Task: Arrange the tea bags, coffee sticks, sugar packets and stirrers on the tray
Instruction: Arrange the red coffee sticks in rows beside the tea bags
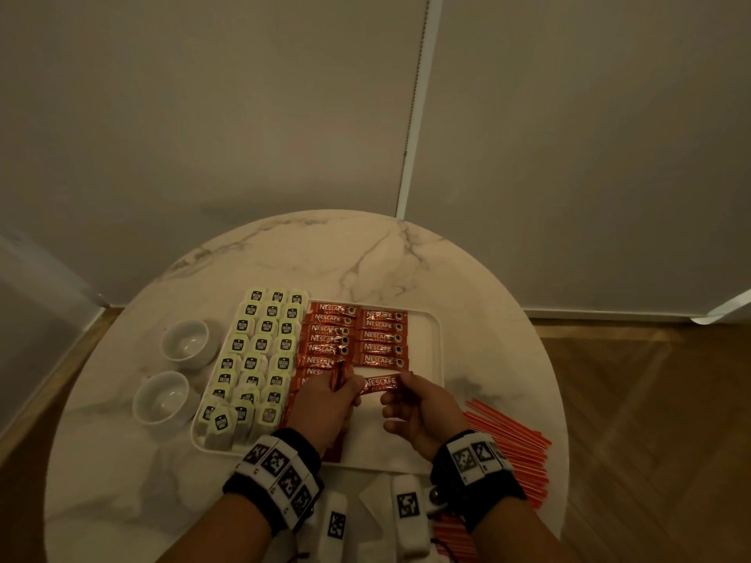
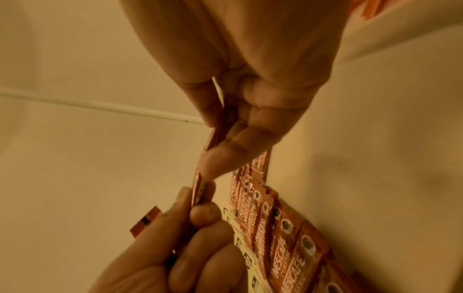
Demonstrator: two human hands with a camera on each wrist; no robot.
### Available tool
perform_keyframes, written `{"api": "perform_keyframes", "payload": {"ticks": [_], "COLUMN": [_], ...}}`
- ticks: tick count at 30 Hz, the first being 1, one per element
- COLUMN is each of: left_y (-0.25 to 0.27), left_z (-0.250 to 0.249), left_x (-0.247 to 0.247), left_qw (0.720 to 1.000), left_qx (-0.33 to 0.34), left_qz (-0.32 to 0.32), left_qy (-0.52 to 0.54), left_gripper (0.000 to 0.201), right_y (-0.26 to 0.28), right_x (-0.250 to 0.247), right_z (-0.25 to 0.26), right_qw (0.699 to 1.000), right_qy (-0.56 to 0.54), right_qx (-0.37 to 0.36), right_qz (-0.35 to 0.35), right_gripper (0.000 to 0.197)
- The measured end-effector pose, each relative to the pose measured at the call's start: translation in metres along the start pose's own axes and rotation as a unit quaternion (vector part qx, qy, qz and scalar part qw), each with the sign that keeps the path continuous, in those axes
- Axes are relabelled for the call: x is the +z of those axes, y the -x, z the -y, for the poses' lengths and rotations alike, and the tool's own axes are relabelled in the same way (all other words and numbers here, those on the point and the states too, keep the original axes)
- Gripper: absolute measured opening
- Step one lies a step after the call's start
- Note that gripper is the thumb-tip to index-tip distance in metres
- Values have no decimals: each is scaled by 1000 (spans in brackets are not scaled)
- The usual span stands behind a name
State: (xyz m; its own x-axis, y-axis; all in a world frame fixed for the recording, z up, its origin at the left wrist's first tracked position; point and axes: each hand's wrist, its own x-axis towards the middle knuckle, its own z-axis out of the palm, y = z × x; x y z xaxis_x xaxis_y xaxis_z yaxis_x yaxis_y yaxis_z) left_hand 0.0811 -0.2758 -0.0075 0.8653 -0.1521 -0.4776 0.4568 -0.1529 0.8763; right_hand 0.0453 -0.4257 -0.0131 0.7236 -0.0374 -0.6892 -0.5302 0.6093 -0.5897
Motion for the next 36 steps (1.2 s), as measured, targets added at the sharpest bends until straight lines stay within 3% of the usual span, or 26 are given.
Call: {"api": "perform_keyframes", "payload": {"ticks": [4,8,11,14,17,19,22,25,28,36], "left_y": [-4,-8,-7,-3,-2,-1,1,0,2,5], "left_z": [2,7,12,14,15,13,10,11,9,10], "left_x": [-2,-2,-1,1,-1,-4,-8,-12,-14,-18], "left_qw": [995,988,990,991,994,995,996,995,995,994], "left_qx": [34,30,14,8,-19,-28,-17,-20,-25,-41], "left_qz": [-43,-75,-88,-80,-59,-49,-59,-72,-83,-83], "left_qy": [-83,-130,-113,-104,-93,-82,-71,-70,-51,-50], "left_gripper": [23,29,39,32,25,23,23,20,19,23], "right_y": [-3,-12,-21,-28,-26,-20,-8,-4,-7,-12], "right_x": [-3,-8,-13,-15,-15,-17,-14,-10,-11,-3], "right_z": [-3,-7,-9,-8,-11,-15,-25,-36,-40,-41], "right_qw": [1000,993,977,948,891,827,700,621,593,587], "right_qy": [8,96,168,262,390,496,663,760,791,796], "right_qx": [23,-3,-22,-45,-98,-154,-209,-169,-123,-117], "right_qz": [-14,-67,-129,-173,-211,-214,-160,-89,-79,-89], "right_gripper": [19,14,12,13,29,38,45,58,64,66]}}
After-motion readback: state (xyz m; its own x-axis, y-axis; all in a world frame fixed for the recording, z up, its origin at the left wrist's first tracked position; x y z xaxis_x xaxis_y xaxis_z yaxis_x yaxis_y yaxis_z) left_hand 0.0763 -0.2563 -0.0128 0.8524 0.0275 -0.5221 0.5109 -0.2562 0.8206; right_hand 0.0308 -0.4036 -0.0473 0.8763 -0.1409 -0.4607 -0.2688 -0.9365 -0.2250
